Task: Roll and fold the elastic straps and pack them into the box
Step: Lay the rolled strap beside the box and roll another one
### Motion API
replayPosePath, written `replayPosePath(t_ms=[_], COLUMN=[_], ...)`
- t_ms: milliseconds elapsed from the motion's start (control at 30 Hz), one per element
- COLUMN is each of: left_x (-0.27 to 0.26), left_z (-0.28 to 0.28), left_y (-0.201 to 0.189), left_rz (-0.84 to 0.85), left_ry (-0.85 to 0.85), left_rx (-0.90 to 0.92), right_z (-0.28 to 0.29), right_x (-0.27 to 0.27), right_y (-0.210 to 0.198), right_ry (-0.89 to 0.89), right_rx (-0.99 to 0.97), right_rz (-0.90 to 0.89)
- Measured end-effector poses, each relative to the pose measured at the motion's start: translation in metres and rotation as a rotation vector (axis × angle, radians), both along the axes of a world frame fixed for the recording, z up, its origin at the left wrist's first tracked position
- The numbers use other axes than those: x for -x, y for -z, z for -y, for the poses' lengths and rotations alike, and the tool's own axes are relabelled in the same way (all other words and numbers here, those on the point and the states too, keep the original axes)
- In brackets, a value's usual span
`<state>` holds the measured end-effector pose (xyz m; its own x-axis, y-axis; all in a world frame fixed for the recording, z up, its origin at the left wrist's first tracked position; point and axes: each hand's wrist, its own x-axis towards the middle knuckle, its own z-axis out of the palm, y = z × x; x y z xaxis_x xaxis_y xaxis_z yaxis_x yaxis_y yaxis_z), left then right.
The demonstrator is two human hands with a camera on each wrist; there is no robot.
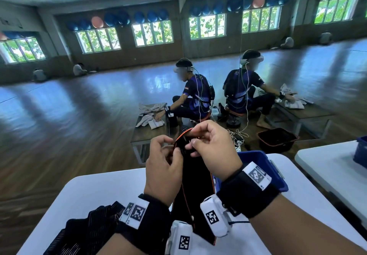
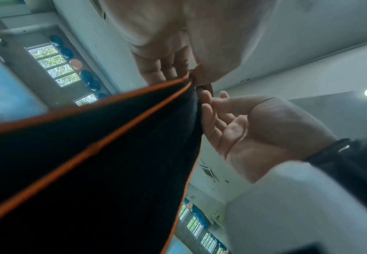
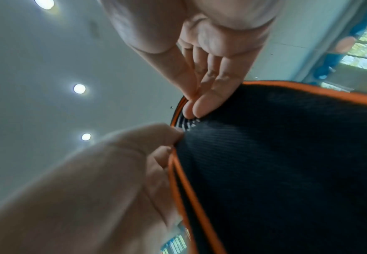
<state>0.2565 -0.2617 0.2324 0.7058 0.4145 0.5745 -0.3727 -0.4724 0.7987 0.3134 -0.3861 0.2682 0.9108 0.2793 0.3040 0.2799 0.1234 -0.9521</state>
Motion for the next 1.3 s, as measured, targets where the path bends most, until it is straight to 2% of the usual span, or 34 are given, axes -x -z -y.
replayPosePath(t_ms=[133, 233, 300, 433, 567, 700, 800, 933, 1033, 1167, 1300], left_x=[-0.002, -0.001, -0.001, -0.003, 0.004, 0.016, 0.02, 0.018, 0.012, -0.001, -0.021], left_z=[0.0, -0.001, -0.001, -0.001, 0.005, 0.01, 0.012, 0.003, -0.006, -0.019, -0.032], left_y=[0.006, 0.009, 0.011, 0.016, 0.023, 0.035, 0.041, 0.047, 0.05, 0.056, 0.077], left_rz=[0.055, 0.065, 0.036, -0.027, -0.079, -0.103, -0.165, -0.202, -0.217, -0.237, -0.299], left_ry=[-0.028, -0.048, -0.053, -0.034, 0.132, 0.244, 0.317, 0.294, 0.27, 0.227, 0.198], left_rx=[-0.004, -0.01, 0.031, 0.163, 0.359, 0.411, 0.523, 0.524, 0.567, 0.637, 0.7], right_z=[0.004, 0.01, 0.012, 0.01, 0.003, -0.002, -0.009, -0.011, -0.007, 0.001, 0.012], right_x=[0.003, 0.007, 0.011, 0.024, 0.027, 0.026, 0.027, 0.024, 0.025, 0.037, 0.058], right_y=[0.015, 0.03, 0.042, 0.057, 0.066, 0.073, 0.08, 0.086, 0.094, 0.127, 0.171], right_ry=[0.156, 0.195, 0.189, 0.069, 0.13, 0.156, 0.14, 0.129, 0.052, -0.049, -0.133], right_rx=[0.216, 0.275, 0.268, 0.248, 0.197, 0.123, 0.131, 0.143, 0.151, 0.28, 0.4], right_rz=[0.288, 0.364, 0.315, 0.253, 0.231, 0.155, 0.111, 0.088, 0.08, 0.019, -0.155])
